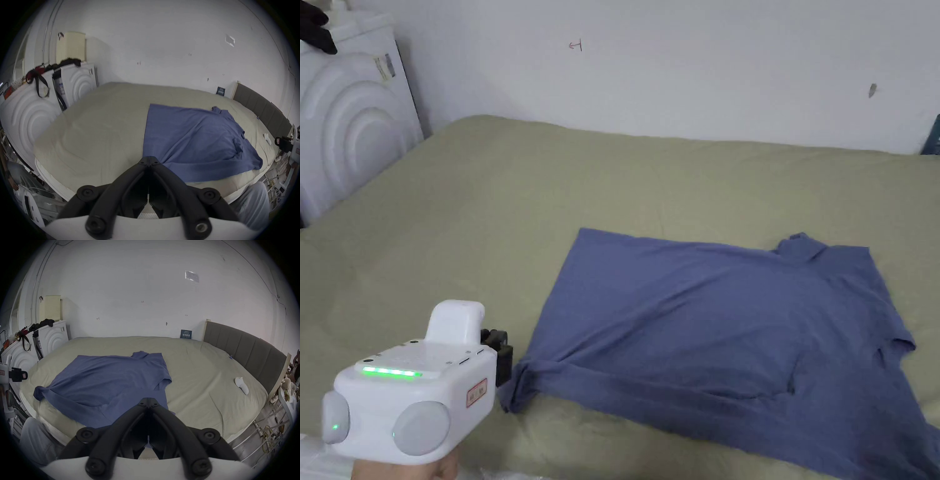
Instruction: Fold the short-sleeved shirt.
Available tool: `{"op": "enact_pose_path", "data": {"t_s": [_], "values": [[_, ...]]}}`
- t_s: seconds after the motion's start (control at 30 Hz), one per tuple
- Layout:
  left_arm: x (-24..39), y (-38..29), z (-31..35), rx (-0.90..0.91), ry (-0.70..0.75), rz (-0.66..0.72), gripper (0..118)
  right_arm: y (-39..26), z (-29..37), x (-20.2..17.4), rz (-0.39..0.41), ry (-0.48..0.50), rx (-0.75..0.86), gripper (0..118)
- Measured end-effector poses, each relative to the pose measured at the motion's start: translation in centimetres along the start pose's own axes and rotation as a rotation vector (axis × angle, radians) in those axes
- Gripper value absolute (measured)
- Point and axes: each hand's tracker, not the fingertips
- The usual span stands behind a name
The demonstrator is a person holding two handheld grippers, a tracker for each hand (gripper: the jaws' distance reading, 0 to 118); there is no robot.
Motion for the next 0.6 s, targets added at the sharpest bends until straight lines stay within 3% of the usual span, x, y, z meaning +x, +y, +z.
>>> {"op": "enact_pose_path", "data": {"t_s": [0.1,0.13,0.17,0.2,0.23,0.33,0.37,0.4,0.47,0.6], "values": [[-1.2,-0.7,-2.7,-0.081,-0.032,0.056,4,-0.7,-0.9,0.1,0.003,-0.007,-0.040,2],[-1.4,-0.9,-3.5,-0.133,-0.025,0.059,28,-0.9,-1.1,0.1,0.001,-0.005,-0.054,2],[-1.5,-1.3,-4.6,-0.176,-0.002,0.068,83,-1.2,-1.4,0.2,0.002,0.004,-0.072,2],[-1.6,-1.8,-5.6,-0.220,0.032,0.074,114,-1.5,-1.6,0.2,0.005,0.006,-0.086,2],[-1.7,-2.3,-6.4,-0.248,0.024,0.075,118,-1.7,-1.8,0.2,0.008,0.001,-0.093,2],[-1.6,-3.2,-8.0,-0.272,0.017,0.063,114,-2.4,-2.3,0.7,0.002,0.003,-0.128,2],[-1.6,-3.4,-8.5,-0.276,0.010,0.063,99,-2.6,-2.6,1.0,-0.005,0.007,-0.145,2],[-1.3,-3.4,-8.2,-0.276,0.013,0.059,73,-2.8,-2.9,1.2,-0.010,0.007,-0.164,2],[-1.2,-3.5,-8.3,-0.264,0.031,0.049,2,-3.1,-3.4,1.8,-0.008,0.002,-0.196,2],[-1.0,-3.5,-7.8,-0.261,-0.006,0.070,1,-3.7,-3.9,2.9,-0.012,-0.011,-0.239,2]]}}
